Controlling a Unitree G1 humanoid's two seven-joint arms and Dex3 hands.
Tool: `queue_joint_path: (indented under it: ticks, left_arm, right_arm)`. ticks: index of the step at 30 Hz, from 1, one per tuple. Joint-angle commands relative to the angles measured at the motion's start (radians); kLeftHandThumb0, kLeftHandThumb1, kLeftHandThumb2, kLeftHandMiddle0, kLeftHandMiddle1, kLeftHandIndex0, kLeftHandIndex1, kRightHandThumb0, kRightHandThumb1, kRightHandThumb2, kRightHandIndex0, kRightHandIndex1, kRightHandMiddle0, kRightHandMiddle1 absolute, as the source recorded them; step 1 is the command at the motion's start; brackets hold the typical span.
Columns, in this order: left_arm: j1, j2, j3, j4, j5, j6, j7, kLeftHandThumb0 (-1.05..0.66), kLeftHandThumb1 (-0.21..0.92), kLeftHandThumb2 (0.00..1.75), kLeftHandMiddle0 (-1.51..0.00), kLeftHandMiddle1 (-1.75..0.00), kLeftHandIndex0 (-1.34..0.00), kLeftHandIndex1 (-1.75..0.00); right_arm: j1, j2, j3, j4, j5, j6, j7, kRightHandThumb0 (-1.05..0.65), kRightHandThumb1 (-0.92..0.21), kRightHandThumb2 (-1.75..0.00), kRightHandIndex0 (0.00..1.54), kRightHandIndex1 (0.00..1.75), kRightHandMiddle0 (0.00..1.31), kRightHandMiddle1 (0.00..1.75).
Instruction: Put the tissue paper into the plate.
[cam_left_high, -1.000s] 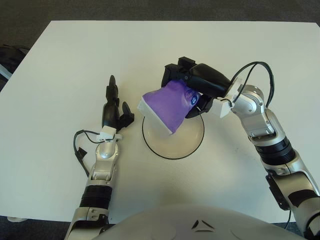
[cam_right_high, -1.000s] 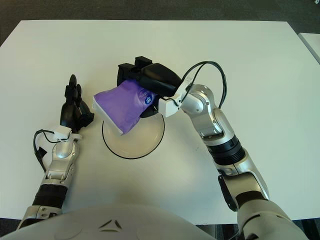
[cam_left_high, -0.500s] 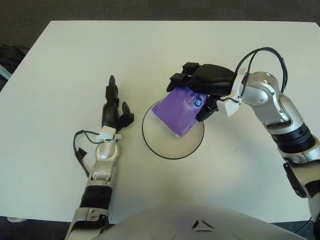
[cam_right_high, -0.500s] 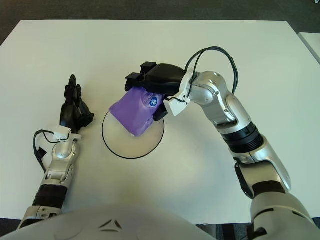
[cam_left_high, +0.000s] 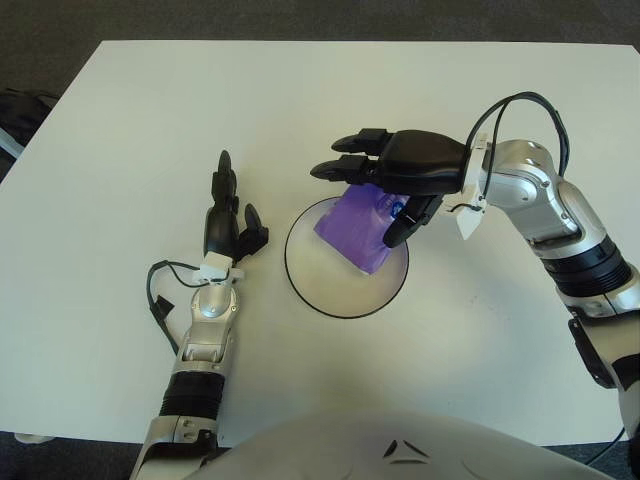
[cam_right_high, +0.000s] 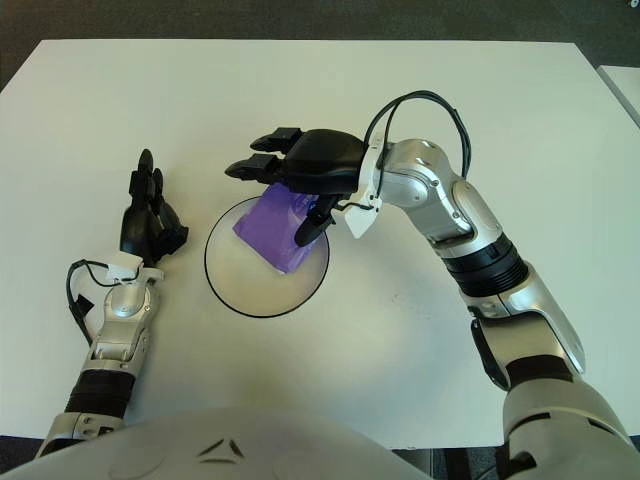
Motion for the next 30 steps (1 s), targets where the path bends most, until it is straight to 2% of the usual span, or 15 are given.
queue_joint_path:
  ticks: [1, 10, 19, 23, 25, 27, 30]
  left_arm:
    - [0.093, -0.011, -0.009, 0.083, 0.018, 0.060, -0.001, -0.88, 0.92, 1.03, -0.08, 0.00, 0.00, -0.09]
    - [0.088, -0.010, -0.007, 0.098, 0.020, 0.048, -0.003, -0.88, 0.92, 1.04, -0.08, 0.00, 0.00, -0.07]
    - [0.096, -0.023, -0.007, 0.063, 0.006, 0.041, -0.006, -0.84, 0.92, 1.02, -0.11, -0.01, 0.00, -0.15]
    - [0.095, -0.034, -0.006, 0.048, 0.004, 0.060, -0.001, -0.83, 0.92, 1.02, -0.13, -0.02, 0.00, -0.19]
    - [0.098, -0.038, -0.008, 0.032, 0.008, 0.088, 0.002, -0.83, 0.92, 1.02, -0.13, -0.02, 0.00, -0.19]
    - [0.104, -0.040, -0.008, 0.020, 0.014, 0.107, 0.004, -0.83, 0.92, 1.03, -0.12, -0.01, 0.00, -0.16]
    - [0.109, -0.039, -0.003, 0.026, 0.012, 0.108, 0.001, -0.83, 0.92, 1.03, -0.11, -0.01, 0.00, -0.16]
  right_arm:
    - [0.009, -0.002, -0.017, 0.003, 0.035, -0.016, 0.003, -1.05, -0.92, -0.55, 0.00, 0.00, 0.00, 0.00]
    - [0.014, 0.005, -0.049, 0.003, 0.088, 0.013, -0.004, -1.05, -0.92, -0.57, 0.00, 0.00, 0.00, 0.00]
    - [0.015, 0.021, -0.087, 0.004, 0.140, 0.060, -0.009, -1.05, -0.92, -0.45, 0.00, 0.00, 0.00, 0.00]
    - [0.031, 0.040, -0.139, 0.024, 0.231, 0.130, -0.017, -1.05, -0.92, -0.38, 0.00, 0.00, 0.00, 0.00]
    - [0.039, 0.058, -0.185, 0.022, 0.277, 0.186, -0.042, -1.05, -0.92, -0.35, 0.00, 0.00, 0.00, 0.00]
    - [0.048, 0.075, -0.217, 0.012, 0.299, 0.232, -0.069, -1.05, -0.92, -0.34, 0.00, 0.00, 0.00, 0.00]
    - [0.056, 0.085, -0.227, -0.001, 0.302, 0.259, -0.085, -1.05, -0.92, -0.34, 0.00, 0.00, 0.00, 0.00]
